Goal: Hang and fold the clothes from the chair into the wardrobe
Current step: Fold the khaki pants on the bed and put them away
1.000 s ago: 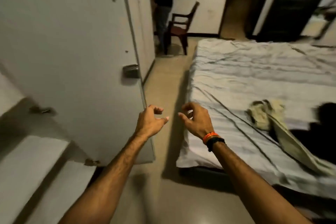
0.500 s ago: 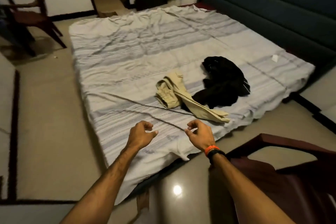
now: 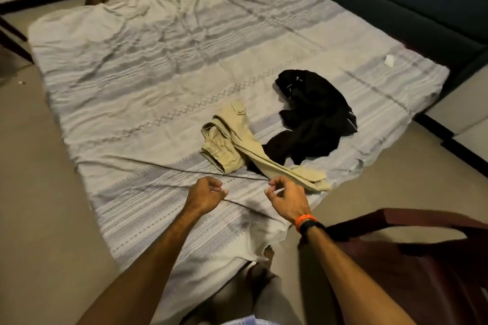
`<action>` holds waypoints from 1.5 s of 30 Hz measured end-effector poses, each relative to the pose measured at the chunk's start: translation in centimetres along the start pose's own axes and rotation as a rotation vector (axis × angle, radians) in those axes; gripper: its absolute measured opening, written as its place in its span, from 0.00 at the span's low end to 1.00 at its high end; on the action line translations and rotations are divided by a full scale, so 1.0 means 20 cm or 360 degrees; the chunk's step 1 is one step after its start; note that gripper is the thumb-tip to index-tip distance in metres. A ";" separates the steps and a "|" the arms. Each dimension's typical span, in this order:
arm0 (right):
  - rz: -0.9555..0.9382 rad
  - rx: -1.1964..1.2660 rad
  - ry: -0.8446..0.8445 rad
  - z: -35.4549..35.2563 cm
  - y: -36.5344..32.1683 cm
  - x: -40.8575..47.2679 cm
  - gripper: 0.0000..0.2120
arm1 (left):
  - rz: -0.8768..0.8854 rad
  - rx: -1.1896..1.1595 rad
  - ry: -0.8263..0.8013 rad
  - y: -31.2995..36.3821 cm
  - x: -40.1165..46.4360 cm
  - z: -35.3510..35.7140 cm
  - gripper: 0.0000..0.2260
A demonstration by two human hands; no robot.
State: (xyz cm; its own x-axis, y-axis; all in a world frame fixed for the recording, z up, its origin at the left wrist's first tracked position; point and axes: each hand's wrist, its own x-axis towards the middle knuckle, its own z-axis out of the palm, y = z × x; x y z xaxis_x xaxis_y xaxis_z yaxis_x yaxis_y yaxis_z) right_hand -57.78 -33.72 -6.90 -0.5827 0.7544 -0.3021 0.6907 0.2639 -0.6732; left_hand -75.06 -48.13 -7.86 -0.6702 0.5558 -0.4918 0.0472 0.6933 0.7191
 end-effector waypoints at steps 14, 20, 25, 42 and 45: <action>-0.0202 -0.0224 -0.0586 0.28 -0.21 0.82 0.07 | -0.0446 -0.0278 0.0186 -0.06 0.48 -0.05 0.08; -0.0212 -0.0368 -0.0698 0.50 -0.31 1.10 0.08 | -0.0502 -0.0306 0.0143 -0.14 0.82 -0.06 0.09; -0.0417 -0.0485 -0.0705 0.78 -0.38 1.41 0.14 | -0.0558 -0.0319 0.0154 -0.29 1.22 -0.05 0.04; -0.0851 -0.1160 -0.0728 1.00 -0.36 1.67 0.19 | -0.0594 -0.0418 0.0123 -0.37 1.67 0.07 0.07; -0.0754 -0.0936 -0.0632 0.85 -0.36 1.63 0.18 | -0.0448 -0.0512 0.0078 -0.24 1.59 0.04 0.06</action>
State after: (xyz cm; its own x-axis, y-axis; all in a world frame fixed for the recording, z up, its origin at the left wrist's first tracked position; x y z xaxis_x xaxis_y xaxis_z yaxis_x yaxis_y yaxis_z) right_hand -89.10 -21.28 -23.36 -0.8972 0.2479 -0.3655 0.3822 0.8505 -0.3613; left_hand -95.96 -33.46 -27.31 -0.6585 0.3375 -0.6727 -0.3709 0.6322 0.6803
